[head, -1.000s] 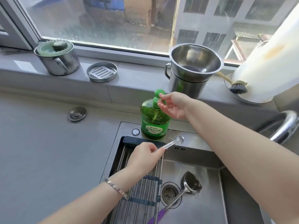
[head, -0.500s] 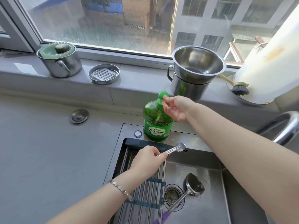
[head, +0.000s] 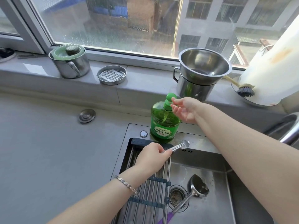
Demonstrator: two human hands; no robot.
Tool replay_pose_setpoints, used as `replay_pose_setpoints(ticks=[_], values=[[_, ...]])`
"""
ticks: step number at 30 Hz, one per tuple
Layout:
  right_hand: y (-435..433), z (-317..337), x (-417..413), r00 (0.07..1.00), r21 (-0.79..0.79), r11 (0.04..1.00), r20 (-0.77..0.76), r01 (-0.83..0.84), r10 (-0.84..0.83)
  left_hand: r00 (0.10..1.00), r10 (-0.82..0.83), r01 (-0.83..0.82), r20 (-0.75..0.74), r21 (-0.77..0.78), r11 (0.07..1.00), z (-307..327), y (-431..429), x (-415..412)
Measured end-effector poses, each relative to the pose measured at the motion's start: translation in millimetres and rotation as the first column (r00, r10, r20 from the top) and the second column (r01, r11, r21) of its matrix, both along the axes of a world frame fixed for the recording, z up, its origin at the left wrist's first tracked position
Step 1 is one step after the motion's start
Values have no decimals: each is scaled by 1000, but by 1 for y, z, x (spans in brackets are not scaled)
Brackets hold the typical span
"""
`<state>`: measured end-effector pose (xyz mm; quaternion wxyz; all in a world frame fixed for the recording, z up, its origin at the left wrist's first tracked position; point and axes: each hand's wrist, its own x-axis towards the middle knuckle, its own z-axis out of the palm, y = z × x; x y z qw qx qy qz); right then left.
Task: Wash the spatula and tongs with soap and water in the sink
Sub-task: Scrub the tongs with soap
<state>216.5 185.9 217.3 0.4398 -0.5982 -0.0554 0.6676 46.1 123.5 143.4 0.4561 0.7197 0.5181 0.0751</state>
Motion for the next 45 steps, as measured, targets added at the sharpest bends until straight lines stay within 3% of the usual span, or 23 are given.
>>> replay_pose_setpoints(ticks=[6,12,14,16,17,18,20,22,24,26,27,31,33,35,36,39,40,43,45], values=[[-6,2,-4,999,0,1000,43,-8,8,1000,0,1,-16,38,999,14,-1,-4],[-43,10,-10,980,154,968,-3,197,-199,999,44,-45,31,58,997,25,-10,-1],[-73,6,-10,976,207,959,65,192,-210,998,48,-52,36,96,994,31,-20,0],[-107,-3,-13,940,259,957,276,129,-201,998,39,-45,41,134,990,39,-33,2],[-126,-9,-18,882,304,952,439,30,-168,998,24,-31,52,140,990,43,-40,3],[-147,-16,-24,768,352,926,628,-136,-126,998,3,-11,63,135,991,47,-48,5],[-186,-30,-36,381,266,754,924,-600,-23,993,-37,24,113,119,993,53,-65,8],[-215,-46,-36,5,3,560,1000,-828,2,983,-50,33,178,94,995,53,-80,8],[-230,-53,-17,-133,-88,561,990,-823,-40,980,-44,30,196,73,997,53,-94,7],[-240,-51,-2,-152,-86,671,988,-737,-40,979,-25,8,203,83,997,52,-103,6],[-244,-49,-2,-144,-65,678,988,-732,-61,977,-18,-3,213,97,995,53,-106,7],[-256,-48,-27,-227,-89,516,950,-852,-213,956,23,-65,291,135,989,55,-113,13],[-252,-44,-12,-260,-94,625,949,-775,-180,952,33,-76,303,132,988,56,-114,12],[-251,-40,1,-209,-53,718,969,-694,-131,951,33,-70,306,112,991,56,-116,11],[-252,-40,-1,-197,-45,694,970,-719,-142,951,33,-69,307,108,992,56,-118,12],[-260,-47,-17,-229,-85,501,945,-862,-233,952,18,-58,306,124,991,53,-122,14],[-259,-48,-14,-232,-89,501,945,-861,-231,951,15,-55,308,123,991,52,-124,14],[-255,-46,5,-189,-22,682,967,-731,-171,952,15,-47,305,97,994,49,-129,14],[-255,-48,-1,-177,13,648,957,-761,-227,949,-9,-22,314,98,995,47,-134,15]])
